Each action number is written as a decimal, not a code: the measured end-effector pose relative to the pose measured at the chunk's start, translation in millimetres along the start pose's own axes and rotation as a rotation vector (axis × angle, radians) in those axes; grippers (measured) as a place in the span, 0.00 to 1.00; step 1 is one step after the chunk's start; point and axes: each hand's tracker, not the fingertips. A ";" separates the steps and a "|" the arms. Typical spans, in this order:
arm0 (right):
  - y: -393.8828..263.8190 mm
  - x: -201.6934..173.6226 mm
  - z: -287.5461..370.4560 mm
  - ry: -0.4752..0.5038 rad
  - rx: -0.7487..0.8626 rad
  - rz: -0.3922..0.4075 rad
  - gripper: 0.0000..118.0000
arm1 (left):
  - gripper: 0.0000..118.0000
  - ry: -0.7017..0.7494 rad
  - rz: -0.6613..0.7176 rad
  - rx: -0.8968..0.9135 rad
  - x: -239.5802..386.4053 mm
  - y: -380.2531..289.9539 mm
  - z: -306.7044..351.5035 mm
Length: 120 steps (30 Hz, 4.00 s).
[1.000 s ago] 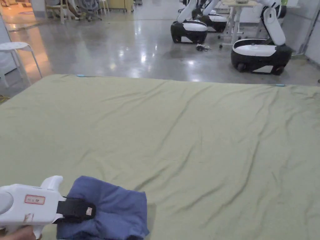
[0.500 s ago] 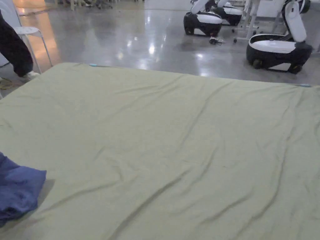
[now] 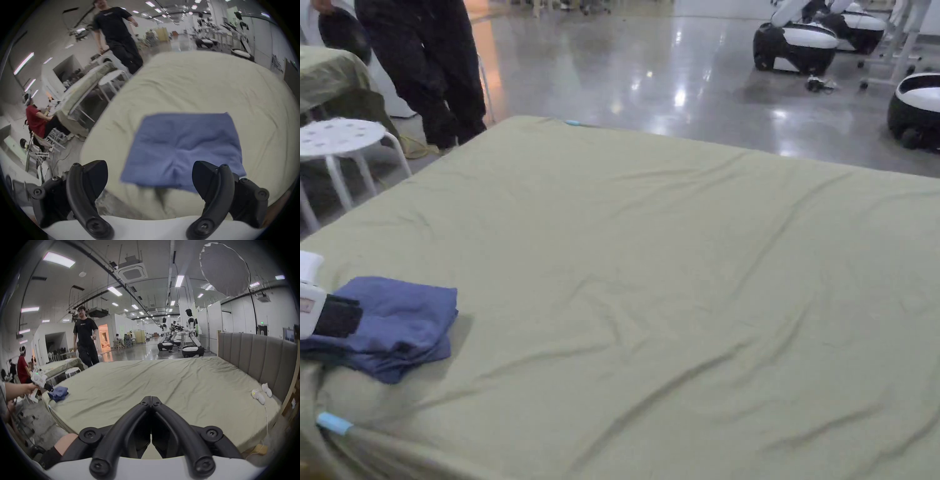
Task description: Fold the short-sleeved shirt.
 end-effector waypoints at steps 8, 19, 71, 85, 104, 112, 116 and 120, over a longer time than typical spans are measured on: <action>-3.8 10.7 13.3 0.039 0.034 -0.011 0.00 | 0.85 -0.170 0.050 0.234 11.7 -28.1 176.1; -1.7 -0.8 32.3 -0.160 0.050 0.079 0.00 | 0.00 -0.452 0.047 0.902 270.0 -112.6 372.6; 23.6 -24.9 21.0 -0.226 0.262 0.206 1.00 | 0.99 -0.522 0.059 0.976 305.7 -99.1 370.8; 29.8 -24.7 22.0 -0.216 0.217 0.152 1.00 | 0.99 -0.448 0.025 0.977 324.6 -96.8 393.6; 27.3 -26.5 23.5 -0.211 0.182 0.128 1.00 | 0.99 -0.376 0.080 0.865 324.5 -85.1 420.5; 30.6 -25.0 23.2 -0.208 0.182 0.098 1.00 | 0.99 -0.306 0.084 0.936 346.2 -102.2 435.3; 28.9 -24.5 24.7 -0.206 0.174 0.103 1.00 | 0.99 -0.299 0.059 0.941 345.6 -94.7 439.5; 28.2 -23.2 25.2 -0.212 0.169 0.111 1.00 | 0.99 -0.389 0.161 0.921 332.5 -86.8 443.9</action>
